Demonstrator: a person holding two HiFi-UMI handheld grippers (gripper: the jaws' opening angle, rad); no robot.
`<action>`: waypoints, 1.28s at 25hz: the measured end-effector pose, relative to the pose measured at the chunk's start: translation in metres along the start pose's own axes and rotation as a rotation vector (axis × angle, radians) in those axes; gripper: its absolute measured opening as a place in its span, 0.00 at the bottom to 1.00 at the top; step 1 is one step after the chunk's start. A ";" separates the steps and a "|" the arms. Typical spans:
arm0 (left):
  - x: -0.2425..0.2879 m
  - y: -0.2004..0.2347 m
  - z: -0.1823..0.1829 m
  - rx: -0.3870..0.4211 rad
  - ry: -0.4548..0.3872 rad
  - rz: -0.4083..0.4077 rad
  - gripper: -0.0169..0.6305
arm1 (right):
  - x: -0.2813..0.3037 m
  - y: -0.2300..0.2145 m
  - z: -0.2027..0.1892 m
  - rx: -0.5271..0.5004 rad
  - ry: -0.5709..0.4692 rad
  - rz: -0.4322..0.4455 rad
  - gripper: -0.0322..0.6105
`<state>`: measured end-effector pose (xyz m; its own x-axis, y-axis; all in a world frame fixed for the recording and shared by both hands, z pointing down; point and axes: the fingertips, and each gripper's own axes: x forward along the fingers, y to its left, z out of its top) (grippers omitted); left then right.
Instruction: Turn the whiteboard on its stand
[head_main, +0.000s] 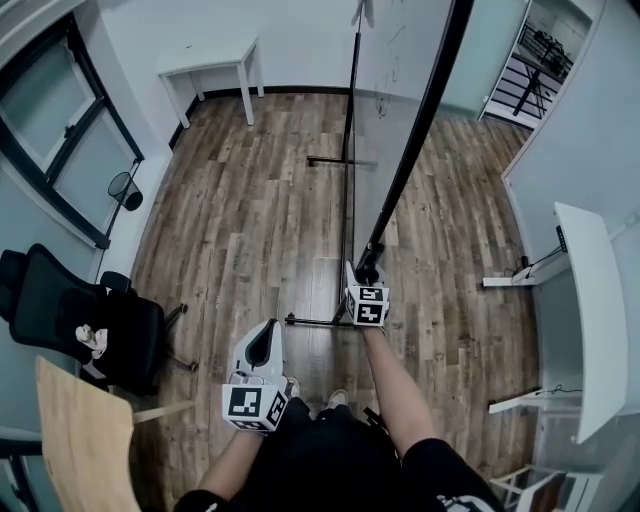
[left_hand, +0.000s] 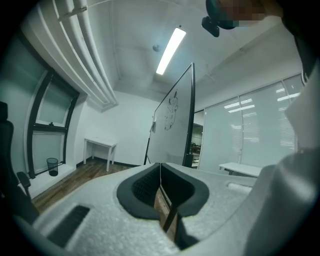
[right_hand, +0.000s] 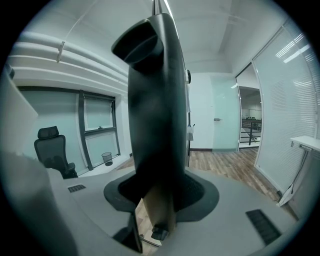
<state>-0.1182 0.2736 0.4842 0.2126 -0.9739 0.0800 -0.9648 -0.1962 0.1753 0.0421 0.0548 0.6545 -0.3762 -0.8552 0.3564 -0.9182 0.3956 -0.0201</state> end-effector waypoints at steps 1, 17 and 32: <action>0.001 0.002 0.002 0.000 0.001 -0.014 0.05 | -0.004 0.002 -0.002 0.000 -0.001 -0.001 0.30; 0.016 0.004 0.000 -0.014 0.030 -0.135 0.05 | -0.056 0.015 -0.024 0.003 -0.042 -0.021 0.30; 0.009 -0.013 -0.016 -0.014 0.053 -0.154 0.05 | -0.102 0.022 -0.043 0.011 -0.068 -0.030 0.31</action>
<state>-0.1016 0.2687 0.4984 0.3658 -0.9249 0.1032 -0.9180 -0.3404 0.2034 0.0653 0.1652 0.6581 -0.3556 -0.8876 0.2928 -0.9304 0.3660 -0.0203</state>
